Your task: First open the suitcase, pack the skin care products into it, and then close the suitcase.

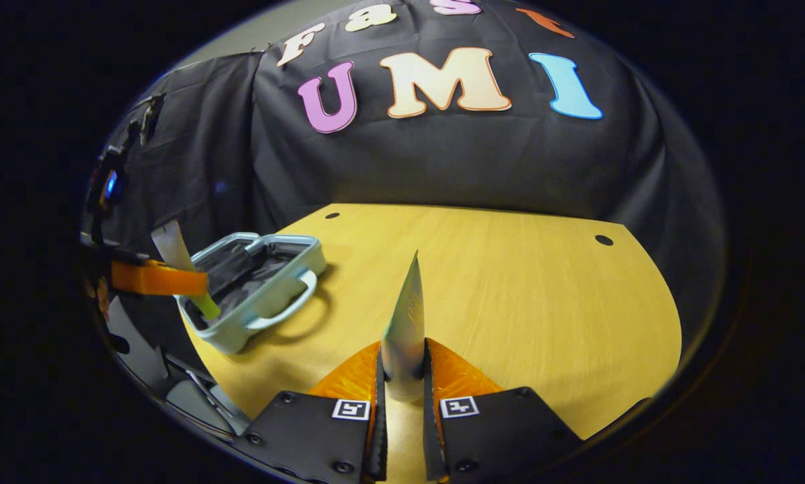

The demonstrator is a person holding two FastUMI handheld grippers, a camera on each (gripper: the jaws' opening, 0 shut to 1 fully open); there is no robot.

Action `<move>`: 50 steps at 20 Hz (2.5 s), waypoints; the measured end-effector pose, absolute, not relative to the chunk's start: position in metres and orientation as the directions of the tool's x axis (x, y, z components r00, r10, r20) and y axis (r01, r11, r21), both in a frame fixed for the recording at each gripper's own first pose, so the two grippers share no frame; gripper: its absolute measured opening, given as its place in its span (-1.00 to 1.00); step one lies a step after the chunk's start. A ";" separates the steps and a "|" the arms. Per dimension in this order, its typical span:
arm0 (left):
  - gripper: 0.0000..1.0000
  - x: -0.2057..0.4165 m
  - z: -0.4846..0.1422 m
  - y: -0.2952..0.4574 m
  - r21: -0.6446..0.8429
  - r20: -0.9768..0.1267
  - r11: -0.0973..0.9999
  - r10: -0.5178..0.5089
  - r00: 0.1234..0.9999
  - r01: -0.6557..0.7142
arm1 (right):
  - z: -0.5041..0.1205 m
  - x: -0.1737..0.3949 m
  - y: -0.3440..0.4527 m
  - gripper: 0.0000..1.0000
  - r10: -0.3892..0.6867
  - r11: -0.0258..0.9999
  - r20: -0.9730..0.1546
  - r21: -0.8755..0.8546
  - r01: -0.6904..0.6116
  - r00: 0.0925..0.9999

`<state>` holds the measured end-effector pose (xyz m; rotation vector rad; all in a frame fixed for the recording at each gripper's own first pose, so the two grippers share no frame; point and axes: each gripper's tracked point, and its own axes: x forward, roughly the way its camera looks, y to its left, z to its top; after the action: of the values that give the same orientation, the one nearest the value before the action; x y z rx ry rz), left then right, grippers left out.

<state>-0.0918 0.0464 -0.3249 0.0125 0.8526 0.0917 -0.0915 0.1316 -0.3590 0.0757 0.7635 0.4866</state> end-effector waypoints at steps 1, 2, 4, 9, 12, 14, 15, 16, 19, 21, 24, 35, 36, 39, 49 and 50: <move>-0.84 -0.092 -0.326 0.064 0.065 -0.761 0.995 0.099 0.641 -0.077 | -0.351 -0.093 0.146 -0.53 0.462 0.882 -0.640 0.256 -0.397 0.614; -0.84 -0.091 -0.329 0.079 0.075 -0.771 0.994 0.107 0.628 -0.077 | -0.343 -0.094 0.159 -0.53 0.470 0.878 -0.637 0.266 -0.398 0.610; -0.84 -0.090 -0.335 0.106 0.078 -0.794 0.994 0.110 0.598 -0.079 | -0.327 -0.098 0.190 -0.53 0.496 0.865 -0.619 0.293 -0.408 0.609; -0.84 -0.084 -0.363 0.159 0.082 -0.845 0.995 0.102 0.524 -0.060 | -0.309 -0.105 0.263 -0.53 0.521 0.849 -0.619 0.306 -0.430 0.588; -0.80 -0.081 -0.390 0.176 0.045 -0.875 0.998 0.065 0.480 -0.052 | -0.308 -0.108 0.302 -0.53 0.528 0.844 -0.632 0.316 -0.434 0.567; -0.79 -0.083 -0.408 0.184 0.013 -0.892 0.999 0.027 0.452 -0.036 | -0.307 -0.114 0.332 -0.54 0.553 0.830 -0.641 0.363 -0.424 0.532; -0.78 -0.085 -0.417 0.186 -0.008 -0.900 1.000 0.001 0.436 -0.019 | -0.307 -0.120 0.349 -0.53 0.569 0.819 -0.642 0.389 -0.421 0.513; -0.75 -0.081 -0.420 0.188 -0.027 -0.893 1.000 -0.028 0.449 0.009 | -0.306 -0.126 0.365 -0.54 0.584 0.809 -0.641 0.408 -0.424 0.497; -0.65 -0.072 -0.416 0.192 -0.077 -0.877 0.993 -0.109 0.468 0.088 | -0.314 -0.144 0.403 -0.53 0.584 0.807 -0.671 0.418 -0.417 0.457; -0.01 -0.067 -0.403 0.192 -0.118 -0.851 0.987 -0.157 0.501 0.109 | -0.327 -0.152 0.420 -0.53 0.566 0.818 -0.703 0.413 -0.400 0.431; 0.63 -0.059 -0.372 0.205 -0.147 -0.789 0.982 -0.191 0.585 0.121 | -0.337 -0.147 0.432 -0.39 0.526 0.846 -0.726 0.391 -0.363 0.443; 0.64 -0.075 -0.317 0.411 -0.059 -0.738 0.975 0.103 0.667 -0.216 | -0.316 -0.086 0.429 0.93 0.442 0.895 -0.660 0.365 -0.256 0.608; 0.64 -0.079 -0.316 0.435 -0.037 -0.732 0.967 0.145 0.666 -0.251 | -0.312 -0.086 0.428 0.94 0.447 0.893 -0.653 0.365 -0.263 0.611; 0.63 -0.096 -0.319 0.497 -0.005 -0.740 0.930 0.243 0.628 -0.366 | -0.296 -0.084 0.424 0.94 0.452 0.891 -0.625 0.353 -0.286 0.636; 0.65 -0.097 -0.370 0.596 -0.006 -0.790 0.850 0.318 0.524 -0.526 | -0.272 -0.076 0.402 0.94 0.386 0.921 -0.611 0.292 -0.257 0.691; 0.58 -0.096 -0.377 0.600 -0.010 -0.802 0.849 0.309 0.512 -0.528 | -0.270 -0.075 0.398 0.94 0.377 0.925 -0.612 0.284 -0.252 0.696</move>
<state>-0.0960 0.6002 -0.3769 -0.2678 0.9023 0.5109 -0.0750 0.3980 -0.2700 0.1835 0.7210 0.3530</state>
